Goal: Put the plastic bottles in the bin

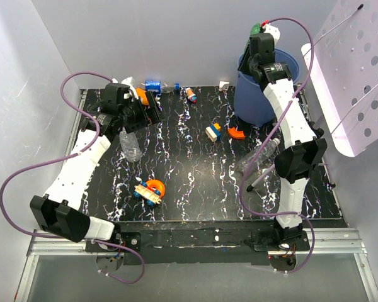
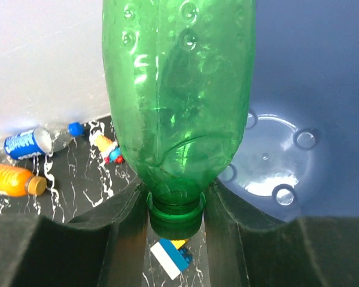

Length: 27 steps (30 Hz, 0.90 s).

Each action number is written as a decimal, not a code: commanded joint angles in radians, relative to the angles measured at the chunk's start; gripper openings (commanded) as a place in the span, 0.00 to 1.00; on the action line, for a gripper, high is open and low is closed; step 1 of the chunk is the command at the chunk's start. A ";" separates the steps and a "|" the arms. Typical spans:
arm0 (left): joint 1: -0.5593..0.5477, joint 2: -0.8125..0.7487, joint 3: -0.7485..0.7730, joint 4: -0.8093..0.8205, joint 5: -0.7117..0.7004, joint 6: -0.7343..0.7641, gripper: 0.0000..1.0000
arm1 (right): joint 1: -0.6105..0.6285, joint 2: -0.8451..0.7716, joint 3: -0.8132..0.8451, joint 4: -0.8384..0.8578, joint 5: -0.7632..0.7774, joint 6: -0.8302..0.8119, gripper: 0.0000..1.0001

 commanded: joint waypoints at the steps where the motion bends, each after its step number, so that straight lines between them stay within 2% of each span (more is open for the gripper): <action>1: 0.007 -0.004 -0.014 -0.002 0.020 0.008 0.98 | -0.011 -0.012 -0.019 0.133 0.110 -0.021 0.01; 10: 0.008 0.008 -0.036 -0.001 0.037 0.005 0.98 | 0.015 0.009 -0.070 0.249 0.334 -0.274 0.01; 12: 0.008 0.010 -0.039 0.001 0.037 0.003 0.98 | 0.015 0.022 -0.061 0.248 0.357 -0.294 0.16; 14: 0.008 0.013 -0.040 -0.002 0.034 0.003 0.98 | 0.014 0.026 -0.056 0.237 0.365 -0.300 0.40; 16: 0.010 0.022 -0.033 -0.017 0.035 0.001 0.98 | 0.017 0.020 -0.059 0.234 0.358 -0.297 0.53; 19: 0.018 0.050 -0.008 -0.066 0.015 0.003 0.98 | 0.017 0.011 -0.064 0.219 0.339 -0.282 0.63; 27: 0.070 0.053 0.001 -0.164 -0.140 0.001 0.98 | 0.057 -0.070 -0.142 0.199 0.271 -0.248 0.66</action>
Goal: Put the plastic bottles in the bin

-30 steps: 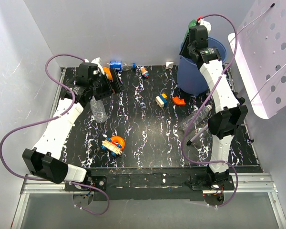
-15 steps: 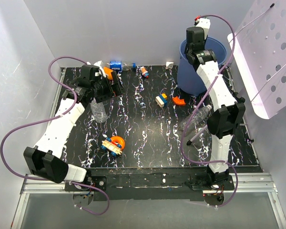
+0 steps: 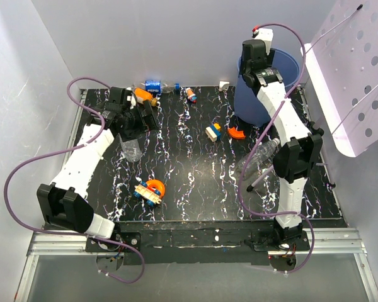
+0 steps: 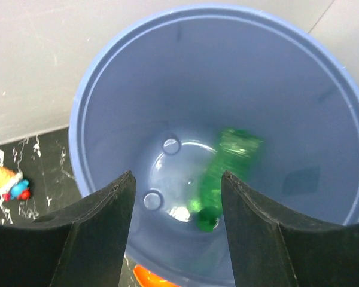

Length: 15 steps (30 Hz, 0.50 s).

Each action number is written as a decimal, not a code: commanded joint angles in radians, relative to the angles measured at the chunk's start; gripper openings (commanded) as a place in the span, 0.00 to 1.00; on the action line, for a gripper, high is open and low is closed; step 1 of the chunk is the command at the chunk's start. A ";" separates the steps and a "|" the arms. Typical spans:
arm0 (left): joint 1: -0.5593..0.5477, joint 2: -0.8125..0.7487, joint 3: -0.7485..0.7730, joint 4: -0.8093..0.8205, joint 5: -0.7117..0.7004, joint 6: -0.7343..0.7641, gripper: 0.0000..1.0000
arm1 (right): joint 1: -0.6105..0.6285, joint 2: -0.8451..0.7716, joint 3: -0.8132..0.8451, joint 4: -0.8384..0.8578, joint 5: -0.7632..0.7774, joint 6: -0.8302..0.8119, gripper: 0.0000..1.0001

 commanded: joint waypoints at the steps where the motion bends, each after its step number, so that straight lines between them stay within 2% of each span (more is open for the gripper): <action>1: 0.049 -0.024 0.027 -0.082 -0.158 -0.002 0.98 | 0.045 -0.101 -0.042 0.005 -0.046 0.019 0.66; 8: 0.073 -0.017 -0.079 -0.095 -0.468 0.018 0.98 | 0.195 -0.230 -0.147 0.022 -0.074 -0.012 0.67; 15: 0.133 0.044 -0.171 -0.009 -0.424 0.026 0.98 | 0.356 -0.370 -0.322 0.016 -0.120 0.013 0.67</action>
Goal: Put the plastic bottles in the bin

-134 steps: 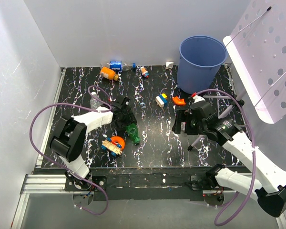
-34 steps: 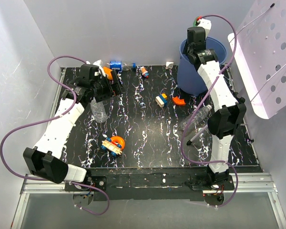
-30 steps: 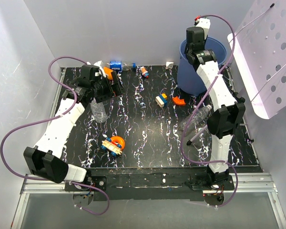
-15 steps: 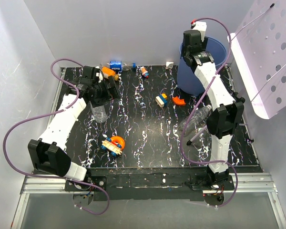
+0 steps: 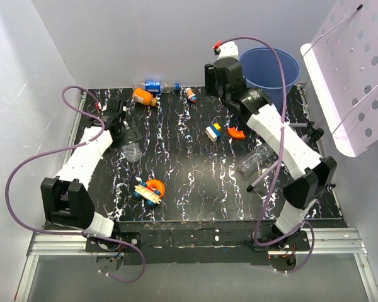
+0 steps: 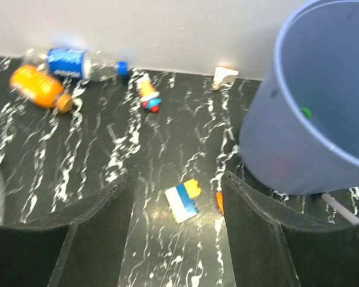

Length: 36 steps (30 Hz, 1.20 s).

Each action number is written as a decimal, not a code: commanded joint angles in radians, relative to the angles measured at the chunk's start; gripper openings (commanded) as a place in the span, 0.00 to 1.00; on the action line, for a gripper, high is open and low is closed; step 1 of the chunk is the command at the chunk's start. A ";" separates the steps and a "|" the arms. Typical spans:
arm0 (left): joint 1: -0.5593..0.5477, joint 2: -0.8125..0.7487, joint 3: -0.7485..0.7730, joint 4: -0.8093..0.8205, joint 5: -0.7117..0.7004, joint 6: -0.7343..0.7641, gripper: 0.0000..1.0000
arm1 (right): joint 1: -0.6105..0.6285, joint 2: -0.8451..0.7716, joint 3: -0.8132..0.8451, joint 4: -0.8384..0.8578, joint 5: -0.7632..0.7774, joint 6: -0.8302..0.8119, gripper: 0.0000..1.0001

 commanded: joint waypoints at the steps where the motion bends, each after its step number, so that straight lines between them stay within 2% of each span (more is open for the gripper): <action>1: 0.049 0.044 -0.049 0.092 -0.005 0.009 0.98 | 0.076 -0.109 -0.095 0.025 -0.016 0.022 0.66; 9: 0.129 0.145 -0.138 0.299 0.165 0.012 0.98 | 0.174 -0.304 -0.319 0.010 -0.054 0.177 0.66; 11: 0.135 0.153 -0.170 0.369 0.147 0.005 0.96 | 0.191 -0.361 -0.391 0.022 -0.068 0.217 0.65; 19: 0.169 0.249 -0.165 0.500 0.315 -0.006 0.85 | 0.219 -0.527 -0.571 -0.022 -0.037 0.311 0.63; 25: 0.182 0.254 -0.208 0.592 0.423 -0.041 0.59 | 0.220 -0.564 -0.606 -0.075 -0.037 0.340 0.63; 29: 0.182 0.210 -0.199 0.575 0.440 -0.012 0.30 | 0.220 -0.562 -0.597 -0.090 -0.054 0.328 0.63; 32: 0.182 0.159 -0.190 0.555 0.508 0.020 0.11 | 0.220 -0.533 -0.556 -0.104 -0.088 0.311 0.63; 34: 0.182 0.115 -0.190 0.538 0.587 0.034 0.04 | 0.220 -0.515 -0.513 -0.107 -0.120 0.300 0.63; 36: 0.181 0.064 -0.195 0.532 0.706 0.047 0.01 | 0.220 -0.495 -0.472 -0.102 -0.160 0.288 0.63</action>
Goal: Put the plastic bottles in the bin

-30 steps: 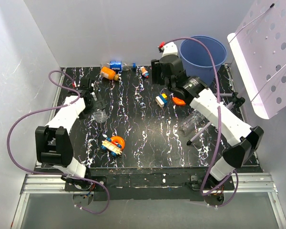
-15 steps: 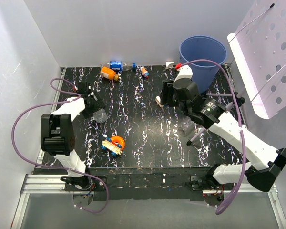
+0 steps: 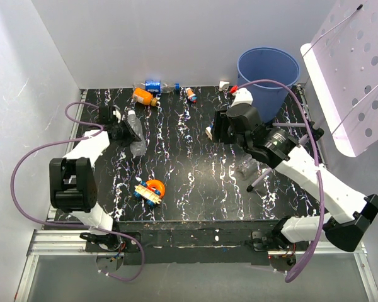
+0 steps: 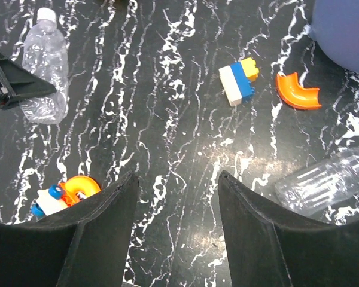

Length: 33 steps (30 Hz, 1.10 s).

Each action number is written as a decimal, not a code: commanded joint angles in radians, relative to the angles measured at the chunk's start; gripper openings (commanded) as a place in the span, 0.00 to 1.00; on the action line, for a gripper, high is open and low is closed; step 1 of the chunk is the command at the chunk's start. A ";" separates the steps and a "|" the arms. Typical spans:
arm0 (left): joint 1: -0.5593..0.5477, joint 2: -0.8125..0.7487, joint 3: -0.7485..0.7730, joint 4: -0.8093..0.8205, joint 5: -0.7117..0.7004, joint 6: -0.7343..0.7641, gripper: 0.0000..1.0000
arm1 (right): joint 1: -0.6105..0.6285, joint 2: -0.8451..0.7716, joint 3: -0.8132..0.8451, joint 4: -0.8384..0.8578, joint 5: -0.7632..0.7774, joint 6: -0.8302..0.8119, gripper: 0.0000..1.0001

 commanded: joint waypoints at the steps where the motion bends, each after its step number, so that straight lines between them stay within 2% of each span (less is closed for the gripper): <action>1: 0.002 -0.165 0.006 -0.008 0.289 0.050 0.00 | 0.004 0.037 0.125 0.015 -0.080 -0.029 0.63; 5: -0.041 -0.269 0.003 -0.001 0.522 0.059 0.00 | -0.006 0.083 0.214 0.018 -0.158 -0.020 0.63; 8: -0.122 -0.352 0.000 0.035 0.578 0.065 0.01 | -0.056 0.127 0.274 0.032 -0.285 0.042 0.63; 11: -0.181 -0.383 0.025 0.049 0.619 0.053 0.01 | -0.102 0.147 0.282 0.116 -0.411 0.105 0.63; 14: -0.227 -0.383 0.048 0.049 0.637 0.033 0.00 | -0.142 0.182 0.288 0.196 -0.462 0.135 0.63; 19: -0.277 -0.412 0.063 0.064 0.630 0.009 0.00 | -0.199 0.274 0.358 0.205 -0.604 0.229 0.63; 30: -0.301 -0.455 0.052 0.070 0.641 -0.008 0.00 | -0.207 0.432 0.440 0.245 -0.678 0.319 0.65; 33: -0.302 -0.469 0.048 0.069 0.642 -0.008 0.00 | -0.210 0.446 0.444 0.250 -0.664 0.333 0.62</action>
